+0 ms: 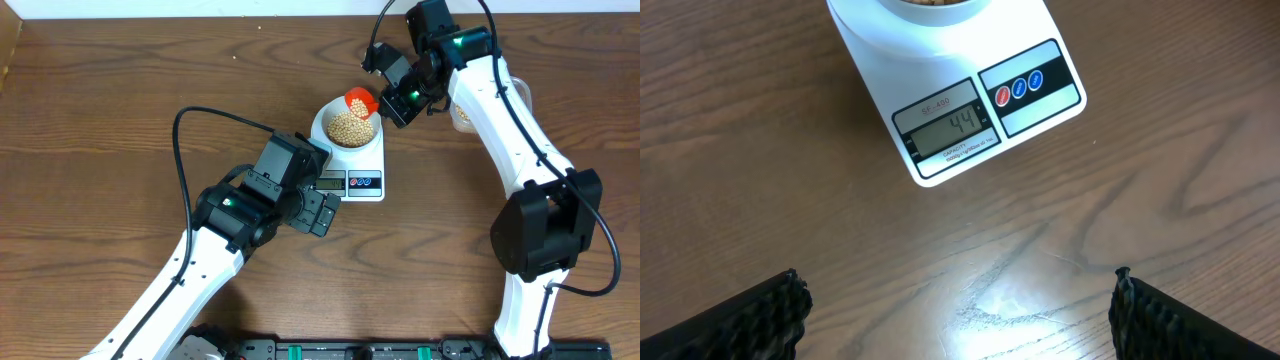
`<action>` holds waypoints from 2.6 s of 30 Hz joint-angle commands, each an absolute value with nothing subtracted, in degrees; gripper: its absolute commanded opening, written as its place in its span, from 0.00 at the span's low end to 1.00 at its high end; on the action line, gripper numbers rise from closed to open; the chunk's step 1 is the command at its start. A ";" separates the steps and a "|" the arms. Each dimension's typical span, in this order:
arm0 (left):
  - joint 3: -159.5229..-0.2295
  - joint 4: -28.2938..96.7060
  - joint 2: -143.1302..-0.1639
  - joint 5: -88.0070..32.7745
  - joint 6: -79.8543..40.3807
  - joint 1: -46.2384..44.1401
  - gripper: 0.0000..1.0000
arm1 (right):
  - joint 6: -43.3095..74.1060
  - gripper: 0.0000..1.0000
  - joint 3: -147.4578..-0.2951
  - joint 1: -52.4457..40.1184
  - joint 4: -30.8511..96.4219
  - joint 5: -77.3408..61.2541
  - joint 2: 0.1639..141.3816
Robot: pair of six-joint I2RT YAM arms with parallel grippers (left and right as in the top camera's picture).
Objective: Scoop item into bowl and weigh 50g on scale
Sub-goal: 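Tip the scoop to pour chickpeas into the white bowl, then move the red scoop right back to the chickpea tub, then scoop a small amount of chickpeas from the tub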
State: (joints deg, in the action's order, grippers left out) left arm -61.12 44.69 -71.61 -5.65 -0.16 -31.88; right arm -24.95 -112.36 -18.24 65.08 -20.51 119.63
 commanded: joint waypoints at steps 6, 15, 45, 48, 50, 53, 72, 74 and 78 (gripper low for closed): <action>-61.49 44.80 -71.46 -5.32 -0.23 -31.68 0.98 | -25.80 0.01 -113.69 -18.85 65.01 -20.51 120.22; -61.49 44.77 -71.48 -5.32 -0.23 -31.68 0.98 | -24.14 0.01 -113.69 -17.19 65.17 -26.65 120.22; -61.49 44.77 -71.46 -5.32 -0.21 -31.68 0.98 | -24.29 0.01 -113.69 0.86 67.13 -59.09 120.22; -61.49 44.80 -71.46 -5.32 -0.23 -31.68 0.98 | -24.29 0.01 -113.69 1.67 67.37 -59.09 120.22; -61.49 44.80 -71.46 -5.32 -0.21 -31.68 0.98 | -24.29 0.01 -113.69 1.91 67.46 -59.09 120.22; -61.49 44.77 -71.48 -5.32 -0.21 -31.68 0.98 | -24.32 0.01 -113.69 1.93 67.53 -59.09 120.22; -61.49 44.77 -71.46 -5.32 -0.23 -31.68 0.98 | -24.91 0.01 -113.69 1.93 67.75 -58.63 120.22; -61.49 44.77 -71.48 -5.32 -0.21 -31.68 0.98 | -24.95 0.01 -113.69 1.89 67.72 -58.63 120.22; -61.49 44.77 -71.48 -5.32 -0.21 -31.68 0.98 | -25.43 0.01 -113.69 1.76 67.61 -58.61 120.22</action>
State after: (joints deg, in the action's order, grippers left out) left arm -61.12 44.69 -71.61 -5.65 -0.16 -31.88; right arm -24.49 -112.44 1.96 67.66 -57.04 119.63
